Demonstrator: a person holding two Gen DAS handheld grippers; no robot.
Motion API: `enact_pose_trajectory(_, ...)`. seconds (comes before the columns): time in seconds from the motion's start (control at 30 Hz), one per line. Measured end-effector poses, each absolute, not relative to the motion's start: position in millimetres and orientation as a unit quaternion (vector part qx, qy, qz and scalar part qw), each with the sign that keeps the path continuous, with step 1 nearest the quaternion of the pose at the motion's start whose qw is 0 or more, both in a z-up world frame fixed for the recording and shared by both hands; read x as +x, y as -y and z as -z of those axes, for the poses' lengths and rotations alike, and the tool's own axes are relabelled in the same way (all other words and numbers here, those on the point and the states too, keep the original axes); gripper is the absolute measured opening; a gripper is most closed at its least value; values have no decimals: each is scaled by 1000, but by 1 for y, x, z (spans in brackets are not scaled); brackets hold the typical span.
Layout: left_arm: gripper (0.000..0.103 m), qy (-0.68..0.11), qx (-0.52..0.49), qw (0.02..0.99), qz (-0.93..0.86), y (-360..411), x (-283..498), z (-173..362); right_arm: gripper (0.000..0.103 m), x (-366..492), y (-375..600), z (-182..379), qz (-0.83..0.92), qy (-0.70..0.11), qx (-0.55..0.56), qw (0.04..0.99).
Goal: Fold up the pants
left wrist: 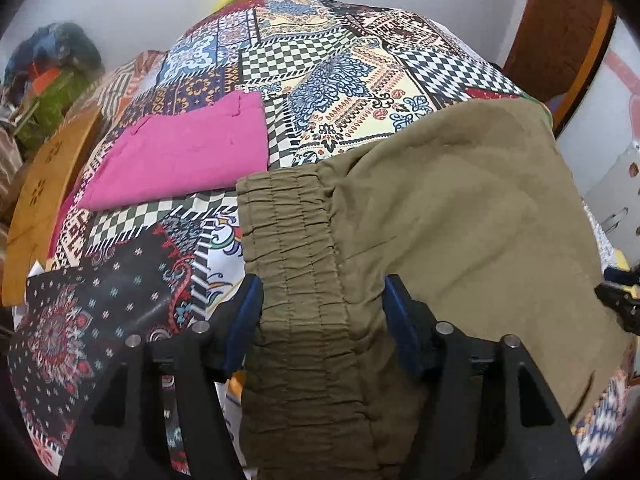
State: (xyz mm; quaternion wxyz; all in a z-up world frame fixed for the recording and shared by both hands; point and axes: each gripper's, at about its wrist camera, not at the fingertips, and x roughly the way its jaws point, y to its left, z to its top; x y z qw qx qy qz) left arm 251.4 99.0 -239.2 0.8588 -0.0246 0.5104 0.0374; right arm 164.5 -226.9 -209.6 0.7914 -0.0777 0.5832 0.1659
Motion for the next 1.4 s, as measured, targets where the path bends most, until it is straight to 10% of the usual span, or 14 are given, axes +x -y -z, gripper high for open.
enact_pose_trajectory(0.5, 72, -502, -72, 862, -13, -90, 186, 215, 37, 141, 220, 203, -177, -568, -59, 802)
enact_pose_trajectory(0.63, 91, -501, -40, 864, -36, -87, 187, 244, 42, 142, 228, 209, -171, -567, -52, 804)
enact_pose_trajectory(1.4, 94, -485, -189, 854, 7, -109, 134, 190, 48, 126, 224, 145, -168, -495, -52, 851)
